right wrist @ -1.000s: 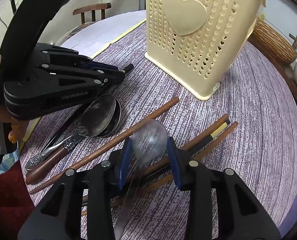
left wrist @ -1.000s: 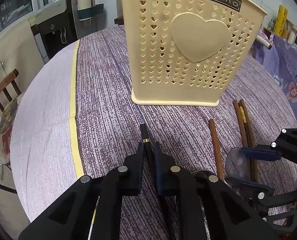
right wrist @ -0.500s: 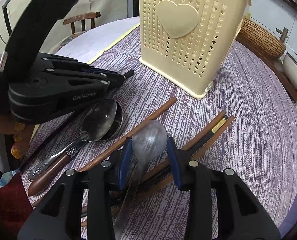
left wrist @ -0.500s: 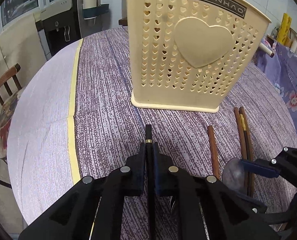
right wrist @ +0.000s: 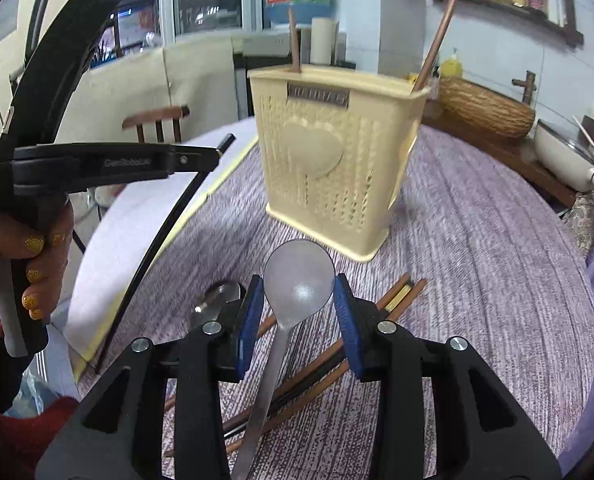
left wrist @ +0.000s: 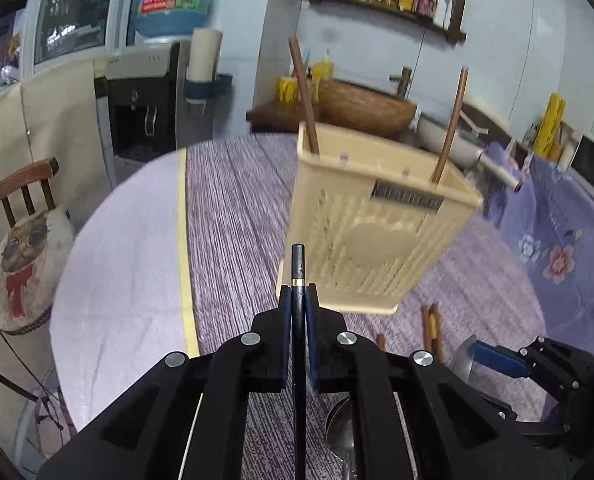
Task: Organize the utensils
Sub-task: 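Lift the chopstick and clear spoon and carry both above the cream holder, then open both grippers to drop the chopstick and clear spoon into the holder, then move the left gripper to a metal spoon while the right moves to wooden chopsticks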
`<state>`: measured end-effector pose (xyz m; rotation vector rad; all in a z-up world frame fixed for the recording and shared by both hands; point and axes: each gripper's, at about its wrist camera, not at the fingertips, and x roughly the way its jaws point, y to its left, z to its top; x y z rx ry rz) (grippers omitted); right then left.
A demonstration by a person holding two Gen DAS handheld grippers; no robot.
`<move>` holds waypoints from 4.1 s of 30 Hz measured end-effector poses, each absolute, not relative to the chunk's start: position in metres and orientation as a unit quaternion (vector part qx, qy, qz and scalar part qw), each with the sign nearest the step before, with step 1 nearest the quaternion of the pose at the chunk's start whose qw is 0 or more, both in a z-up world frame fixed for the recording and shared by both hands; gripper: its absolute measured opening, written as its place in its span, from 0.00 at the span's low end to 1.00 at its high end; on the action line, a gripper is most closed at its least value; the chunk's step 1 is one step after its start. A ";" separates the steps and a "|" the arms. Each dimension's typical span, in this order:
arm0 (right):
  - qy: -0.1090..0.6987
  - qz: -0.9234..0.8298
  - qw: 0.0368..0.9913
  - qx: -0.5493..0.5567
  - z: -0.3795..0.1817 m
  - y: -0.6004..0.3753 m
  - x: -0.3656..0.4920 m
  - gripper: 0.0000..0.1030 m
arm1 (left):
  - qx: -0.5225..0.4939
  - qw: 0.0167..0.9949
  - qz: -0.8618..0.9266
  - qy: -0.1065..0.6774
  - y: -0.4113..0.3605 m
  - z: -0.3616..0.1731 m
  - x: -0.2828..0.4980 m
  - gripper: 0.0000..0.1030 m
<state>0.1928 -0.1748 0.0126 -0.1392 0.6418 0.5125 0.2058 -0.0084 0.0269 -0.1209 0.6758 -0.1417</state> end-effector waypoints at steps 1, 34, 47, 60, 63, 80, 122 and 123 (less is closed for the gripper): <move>0.305 0.247 0.918 -0.064 0.017 -0.177 0.191 0.36 | -0.062 0.943 -0.069 0.320 -0.006 0.034 0.203 0.08; 0.221 0.237 0.946 0.006 0.084 -0.193 0.183 0.36 | -0.070 0.971 -0.099 0.208 0.010 0.118 0.170 0.08; 0.125 0.171 0.977 0.000 0.186 -0.190 0.243 0.36 | -0.076 0.982 -0.119 0.125 0.001 0.226 0.191 0.08; 0.155 0.109 0.982 -0.020 0.119 -0.179 0.295 0.36 | -0.084 0.977 -0.066 0.183 -0.016 0.153 0.258 0.08; 0.165 0.107 0.980 -0.021 0.100 -0.179 0.295 0.36 | -0.081 0.972 -0.071 0.208 -0.019 0.130 0.261 0.08; 0.170 0.110 0.979 -0.032 0.063 -0.177 0.280 0.49 | -0.054 0.972 -0.073 0.216 -0.026 0.106 0.255 0.18; 0.405 0.039 0.911 0.067 -0.049 -0.240 0.195 0.55 | -0.070 0.922 -0.079 0.374 0.002 -0.020 0.144 0.48; 0.407 0.037 0.910 0.068 -0.049 -0.241 0.194 0.55 | -0.070 0.920 -0.081 0.377 0.001 -0.022 0.142 0.48</move>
